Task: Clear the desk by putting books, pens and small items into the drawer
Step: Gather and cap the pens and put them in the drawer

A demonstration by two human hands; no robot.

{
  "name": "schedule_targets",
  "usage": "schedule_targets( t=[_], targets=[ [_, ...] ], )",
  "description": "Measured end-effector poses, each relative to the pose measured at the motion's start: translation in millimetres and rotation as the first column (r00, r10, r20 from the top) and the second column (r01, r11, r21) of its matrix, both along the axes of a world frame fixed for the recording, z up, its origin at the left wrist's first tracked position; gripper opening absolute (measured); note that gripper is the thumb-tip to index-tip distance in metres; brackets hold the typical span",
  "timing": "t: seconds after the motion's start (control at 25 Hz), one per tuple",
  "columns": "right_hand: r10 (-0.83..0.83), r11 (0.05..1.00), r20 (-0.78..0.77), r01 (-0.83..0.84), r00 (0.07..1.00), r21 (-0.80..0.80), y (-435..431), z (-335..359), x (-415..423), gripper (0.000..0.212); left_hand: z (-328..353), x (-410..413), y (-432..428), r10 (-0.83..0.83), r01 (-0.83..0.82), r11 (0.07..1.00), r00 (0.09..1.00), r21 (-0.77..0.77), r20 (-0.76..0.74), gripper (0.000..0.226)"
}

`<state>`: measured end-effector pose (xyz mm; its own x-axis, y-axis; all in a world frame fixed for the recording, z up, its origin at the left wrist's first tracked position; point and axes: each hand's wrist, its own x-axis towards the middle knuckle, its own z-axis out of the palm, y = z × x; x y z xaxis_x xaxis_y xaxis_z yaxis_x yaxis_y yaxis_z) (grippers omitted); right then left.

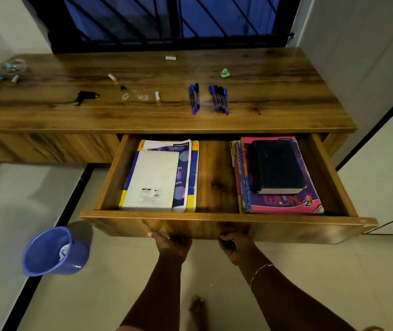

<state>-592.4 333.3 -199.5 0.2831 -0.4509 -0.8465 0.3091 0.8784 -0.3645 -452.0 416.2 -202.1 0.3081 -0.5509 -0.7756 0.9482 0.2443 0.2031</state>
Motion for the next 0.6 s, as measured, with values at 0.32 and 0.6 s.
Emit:
schedule_targets(
  t=[0.32, 0.6],
  targets=[
    [0.086, 0.996, -0.021, -0.085, 0.996, 0.015, 51.0, 6.5, -31.5, 0.017, 7.7, -32.3, 50.4, -0.005, 0.006, 0.998, 1.000, 0.065, -0.018, 0.095],
    [0.209, 0.977, -0.109, -0.212, 0.972, -0.013, 67.9, 10.3, -42.8, 0.018, 8.8, -45.3, 74.4, -0.084, 0.061, 0.976, 0.991, 0.210, 0.106, 0.090]
  ],
)
